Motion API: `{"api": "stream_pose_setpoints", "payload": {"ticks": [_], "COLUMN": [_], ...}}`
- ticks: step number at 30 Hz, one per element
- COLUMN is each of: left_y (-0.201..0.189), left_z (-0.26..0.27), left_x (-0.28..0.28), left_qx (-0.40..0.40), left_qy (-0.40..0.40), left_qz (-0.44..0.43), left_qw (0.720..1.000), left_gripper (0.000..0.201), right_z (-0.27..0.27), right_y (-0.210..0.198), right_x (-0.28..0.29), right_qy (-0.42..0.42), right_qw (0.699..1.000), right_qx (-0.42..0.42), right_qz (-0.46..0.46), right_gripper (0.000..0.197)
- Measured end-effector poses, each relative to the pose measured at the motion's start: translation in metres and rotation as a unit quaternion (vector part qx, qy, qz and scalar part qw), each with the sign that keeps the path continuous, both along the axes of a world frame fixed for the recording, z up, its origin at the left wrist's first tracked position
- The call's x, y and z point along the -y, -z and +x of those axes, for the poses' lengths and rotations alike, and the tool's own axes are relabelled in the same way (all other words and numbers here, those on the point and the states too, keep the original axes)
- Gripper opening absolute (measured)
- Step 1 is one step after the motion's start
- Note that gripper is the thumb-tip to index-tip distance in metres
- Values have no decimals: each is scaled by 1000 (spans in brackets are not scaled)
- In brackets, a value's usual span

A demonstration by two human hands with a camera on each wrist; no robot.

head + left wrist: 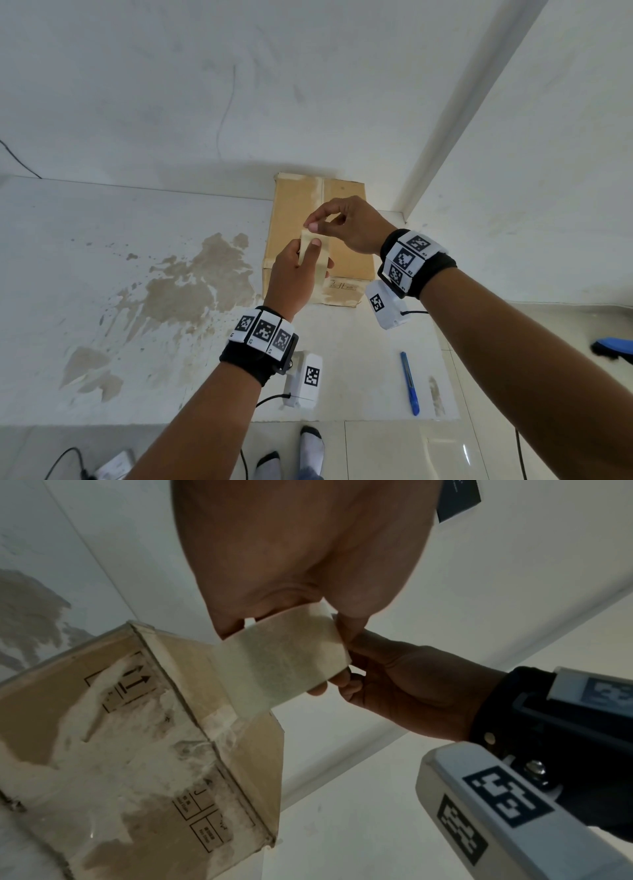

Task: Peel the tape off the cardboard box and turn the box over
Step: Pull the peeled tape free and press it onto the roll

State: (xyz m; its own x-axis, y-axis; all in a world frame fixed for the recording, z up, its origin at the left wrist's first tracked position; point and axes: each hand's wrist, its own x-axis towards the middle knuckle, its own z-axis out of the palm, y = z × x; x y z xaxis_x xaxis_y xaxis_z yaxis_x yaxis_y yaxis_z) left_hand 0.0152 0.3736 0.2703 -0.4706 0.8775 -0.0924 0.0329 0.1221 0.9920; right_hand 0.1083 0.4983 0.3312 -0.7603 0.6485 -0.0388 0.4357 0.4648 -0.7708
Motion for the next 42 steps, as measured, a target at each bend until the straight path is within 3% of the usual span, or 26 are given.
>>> {"api": "stream_pose_setpoints", "payload": {"ticks": [6, 16, 23, 29, 37, 42], "left_y": [-1, -2, 0, -2, -5, -4], "left_z": [0, 4, 5, 1, 1, 3], "left_x": [2, 2, 2, 1, 2, 9], "left_qx": [-9, -9, -15, -28, -20, -9], "left_qy": [0, 6, 11, 9, 2, 9], "left_qz": [3, -2, -1, 2, -2, -5], "left_qw": [1000, 1000, 1000, 1000, 1000, 1000], "left_gripper": [28, 28, 31, 30, 29, 31], "right_z": [3, 8, 11, 8, 4, 2], "right_y": [-2, 5, 1, 0, 11, 7], "right_x": [-3, -7, -11, -8, -2, 2], "right_qy": [-8, -25, -90, -110, -90, -94], "right_qw": [998, 991, 966, 962, 970, 968], "right_qx": [23, -20, 46, 77, 32, 92], "right_qz": [51, 131, 239, 237, 225, 216], "right_gripper": [18, 14, 17, 17, 17, 19]}}
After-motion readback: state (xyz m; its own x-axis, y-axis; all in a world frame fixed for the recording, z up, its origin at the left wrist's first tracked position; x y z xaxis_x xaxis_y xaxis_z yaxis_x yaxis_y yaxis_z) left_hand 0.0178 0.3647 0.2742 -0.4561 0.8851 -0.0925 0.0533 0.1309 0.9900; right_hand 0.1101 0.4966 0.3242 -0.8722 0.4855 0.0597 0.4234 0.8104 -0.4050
